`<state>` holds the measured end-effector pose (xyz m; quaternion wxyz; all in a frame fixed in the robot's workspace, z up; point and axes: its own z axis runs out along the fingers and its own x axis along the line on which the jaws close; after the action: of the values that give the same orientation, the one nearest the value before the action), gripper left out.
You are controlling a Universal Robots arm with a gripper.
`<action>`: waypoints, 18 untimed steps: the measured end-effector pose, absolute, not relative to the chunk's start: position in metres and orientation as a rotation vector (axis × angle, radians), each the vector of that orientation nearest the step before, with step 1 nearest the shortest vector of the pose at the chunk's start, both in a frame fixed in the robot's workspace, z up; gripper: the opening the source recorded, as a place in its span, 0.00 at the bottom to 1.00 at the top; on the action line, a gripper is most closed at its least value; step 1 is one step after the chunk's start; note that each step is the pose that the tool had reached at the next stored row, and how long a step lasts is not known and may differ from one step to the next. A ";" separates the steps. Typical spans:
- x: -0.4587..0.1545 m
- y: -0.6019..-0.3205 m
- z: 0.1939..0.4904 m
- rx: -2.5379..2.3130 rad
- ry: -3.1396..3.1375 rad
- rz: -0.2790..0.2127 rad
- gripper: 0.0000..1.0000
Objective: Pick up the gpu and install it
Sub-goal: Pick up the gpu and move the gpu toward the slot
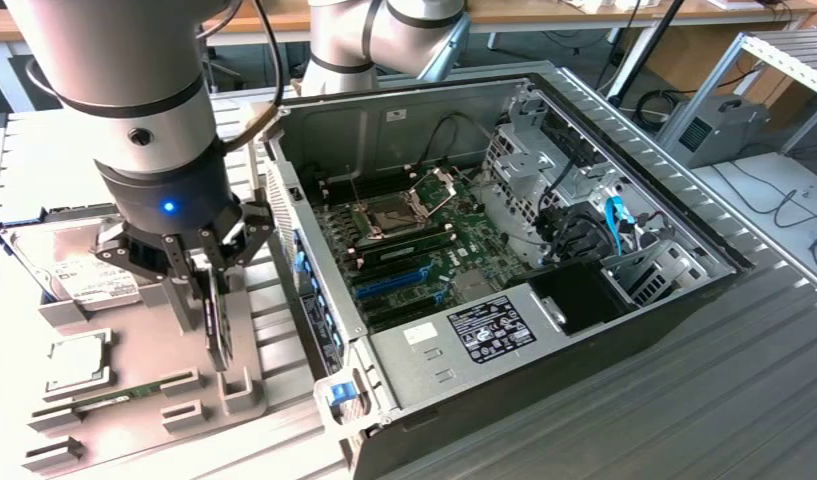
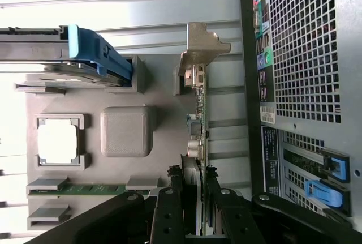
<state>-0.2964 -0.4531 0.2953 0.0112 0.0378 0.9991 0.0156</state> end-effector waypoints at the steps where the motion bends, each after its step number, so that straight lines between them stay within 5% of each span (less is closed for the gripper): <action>1: -0.296 -0.453 0.296 0.118 3.117 0.049 0.26; 18: -0.296 -0.453 0.301 0.118 3.117 0.049 0.26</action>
<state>-0.2964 -0.4531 0.3011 0.0112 0.0378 0.9991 0.0156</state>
